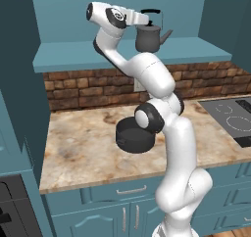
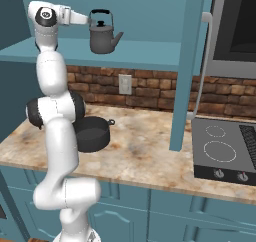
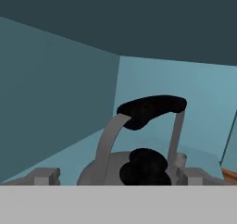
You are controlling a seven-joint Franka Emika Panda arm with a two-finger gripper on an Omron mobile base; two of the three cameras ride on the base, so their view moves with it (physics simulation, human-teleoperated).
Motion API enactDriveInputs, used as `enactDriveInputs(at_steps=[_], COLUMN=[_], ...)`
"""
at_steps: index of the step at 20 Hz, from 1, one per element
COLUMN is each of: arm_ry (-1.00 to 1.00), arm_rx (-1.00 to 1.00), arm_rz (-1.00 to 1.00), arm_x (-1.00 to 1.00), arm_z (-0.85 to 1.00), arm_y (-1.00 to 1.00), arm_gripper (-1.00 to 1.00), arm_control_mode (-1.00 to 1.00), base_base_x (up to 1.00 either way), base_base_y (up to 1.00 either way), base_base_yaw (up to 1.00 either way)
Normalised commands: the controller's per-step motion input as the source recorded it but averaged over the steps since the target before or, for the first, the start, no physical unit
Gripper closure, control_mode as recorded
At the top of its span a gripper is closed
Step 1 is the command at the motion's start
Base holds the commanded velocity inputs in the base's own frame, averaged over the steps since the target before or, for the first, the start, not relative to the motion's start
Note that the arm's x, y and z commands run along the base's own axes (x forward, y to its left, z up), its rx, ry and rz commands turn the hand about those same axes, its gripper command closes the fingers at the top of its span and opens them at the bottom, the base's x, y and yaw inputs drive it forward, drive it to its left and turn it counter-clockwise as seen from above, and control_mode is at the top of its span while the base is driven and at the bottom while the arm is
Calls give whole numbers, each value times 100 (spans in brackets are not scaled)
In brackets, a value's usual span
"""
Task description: Pick the kettle from the cabinet and place it on a stove burner. Then pick the pot from the counter and place it on another stove burner. Finally, turn both burners on.
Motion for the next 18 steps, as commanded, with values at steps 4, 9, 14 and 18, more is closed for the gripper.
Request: enactDriveInputs(at_steps=[4, 9, 14, 18], arm_ry=[0, 0, 0, 0], arm_rx=[0, 0, 0, 0], arm_rz=[0, 0, 0, 0], arm_x=[0, 0, 0, 0], arm_z=[0, 0, 0, 0], arm_y=[-1, 0, 0, 0], arm_gripper=[100, 100, 100, 100], arm_control_mode=[-100, -100, -100, -100], base_base_x=[0, 0, 0, 0], base_base_y=[0, 0, 0, 0], base_base_yaw=[0, 0, 0, 0])
